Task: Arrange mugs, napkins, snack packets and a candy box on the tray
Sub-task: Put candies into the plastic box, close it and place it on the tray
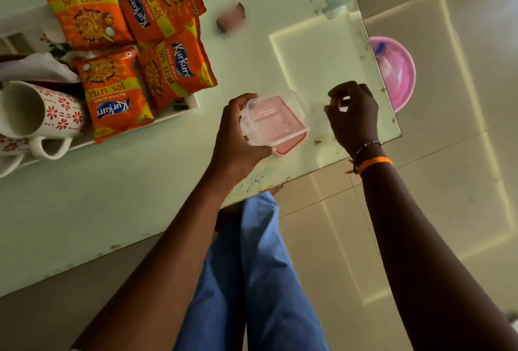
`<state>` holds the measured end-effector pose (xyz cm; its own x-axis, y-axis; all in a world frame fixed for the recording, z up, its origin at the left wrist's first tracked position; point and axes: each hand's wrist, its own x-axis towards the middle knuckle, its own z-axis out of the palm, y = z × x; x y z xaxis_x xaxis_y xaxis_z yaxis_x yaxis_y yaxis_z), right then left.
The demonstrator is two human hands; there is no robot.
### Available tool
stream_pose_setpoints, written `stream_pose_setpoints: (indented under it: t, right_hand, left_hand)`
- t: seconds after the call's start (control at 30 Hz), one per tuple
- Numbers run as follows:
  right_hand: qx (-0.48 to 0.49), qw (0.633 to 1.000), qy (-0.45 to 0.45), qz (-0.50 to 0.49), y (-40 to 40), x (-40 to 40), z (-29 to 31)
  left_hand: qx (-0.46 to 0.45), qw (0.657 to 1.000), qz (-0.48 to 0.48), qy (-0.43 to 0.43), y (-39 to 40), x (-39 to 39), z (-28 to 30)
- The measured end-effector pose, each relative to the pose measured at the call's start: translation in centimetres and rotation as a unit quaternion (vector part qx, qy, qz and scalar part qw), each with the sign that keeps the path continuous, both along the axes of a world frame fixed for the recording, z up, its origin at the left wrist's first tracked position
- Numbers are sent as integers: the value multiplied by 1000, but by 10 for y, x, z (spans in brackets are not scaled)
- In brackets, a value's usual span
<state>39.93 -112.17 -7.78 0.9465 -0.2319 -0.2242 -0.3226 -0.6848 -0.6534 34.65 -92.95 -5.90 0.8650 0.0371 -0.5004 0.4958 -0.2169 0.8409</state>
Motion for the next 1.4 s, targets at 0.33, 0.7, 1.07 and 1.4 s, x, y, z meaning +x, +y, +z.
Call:
stream_pose_setpoints:
  t: [0.33,0.7,1.07,1.4]
  right_hand:
    - [49,977,-33,205,72,54,28]
    - [-161,906,-2,391,118,166,-42]
    - [16,934,15,357,62,128,24]
    - [-147,932,21,332,115,253,-34]
  left_hand:
    - [52,996,73,-3,-7,25,-7]
    - [67,988,138,10,-4,36,-17]
    - [86,971,223,-12,-27,76,-4]
    - [91,972,214,-11,-31,74,-10]
